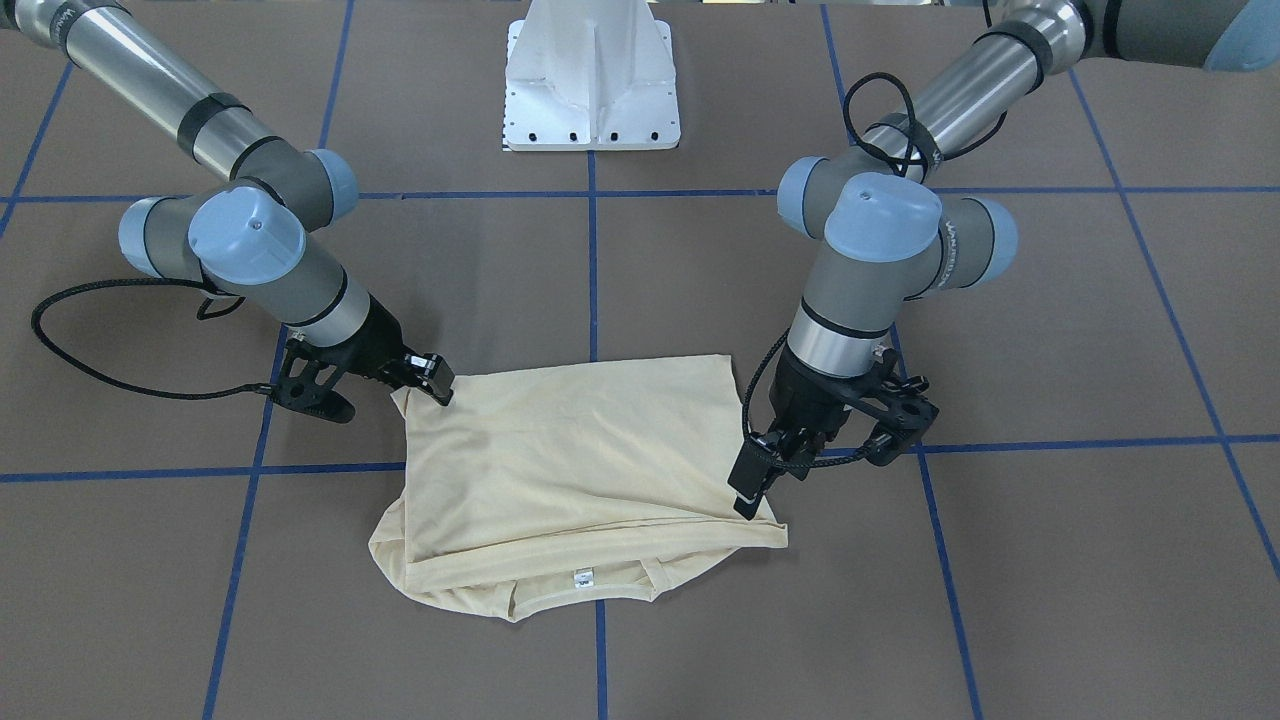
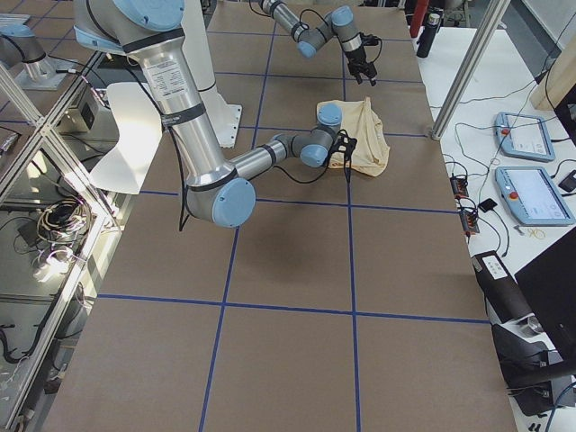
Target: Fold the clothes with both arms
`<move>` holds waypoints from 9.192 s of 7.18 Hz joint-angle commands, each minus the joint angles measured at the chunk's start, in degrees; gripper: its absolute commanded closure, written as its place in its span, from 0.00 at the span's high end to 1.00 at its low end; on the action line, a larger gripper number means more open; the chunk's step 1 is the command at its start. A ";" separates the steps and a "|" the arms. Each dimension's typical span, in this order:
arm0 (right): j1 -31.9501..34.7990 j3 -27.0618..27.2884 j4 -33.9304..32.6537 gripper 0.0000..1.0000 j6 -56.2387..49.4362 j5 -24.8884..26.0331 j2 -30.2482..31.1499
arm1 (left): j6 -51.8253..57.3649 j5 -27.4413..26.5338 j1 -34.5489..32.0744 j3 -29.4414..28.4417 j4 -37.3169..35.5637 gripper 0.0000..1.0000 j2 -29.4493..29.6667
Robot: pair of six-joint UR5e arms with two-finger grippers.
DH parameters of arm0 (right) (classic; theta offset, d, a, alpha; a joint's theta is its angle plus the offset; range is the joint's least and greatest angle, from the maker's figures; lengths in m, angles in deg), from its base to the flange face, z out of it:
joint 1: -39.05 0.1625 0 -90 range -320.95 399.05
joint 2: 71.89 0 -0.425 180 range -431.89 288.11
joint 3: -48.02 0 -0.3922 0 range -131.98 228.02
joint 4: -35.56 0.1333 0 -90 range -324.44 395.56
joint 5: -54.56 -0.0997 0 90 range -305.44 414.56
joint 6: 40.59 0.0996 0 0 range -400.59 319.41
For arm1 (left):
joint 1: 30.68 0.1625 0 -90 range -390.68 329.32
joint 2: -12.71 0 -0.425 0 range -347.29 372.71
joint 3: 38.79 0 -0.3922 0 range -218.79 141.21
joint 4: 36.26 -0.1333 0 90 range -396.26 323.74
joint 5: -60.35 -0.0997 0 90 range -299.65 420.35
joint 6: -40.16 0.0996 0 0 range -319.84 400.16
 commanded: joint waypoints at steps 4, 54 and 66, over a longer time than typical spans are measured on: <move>-2.36 6.80 -0.31 0.00 5.99 -8.36 0.83 | 0.09 -0.09 -0.09 0.00 0.00 0.98 -0.11; -2.64 17.28 0.22 1.00 16.04 -4.95 0.39 | -1.93 -2.02 14.42 17.23 -1.67 0.00 -18.13; 1.05 17.37 0.22 1.00 12.97 -3.90 2.33 | -2.64 -2.37 3.79 -9.58 4.83 0.00 2.53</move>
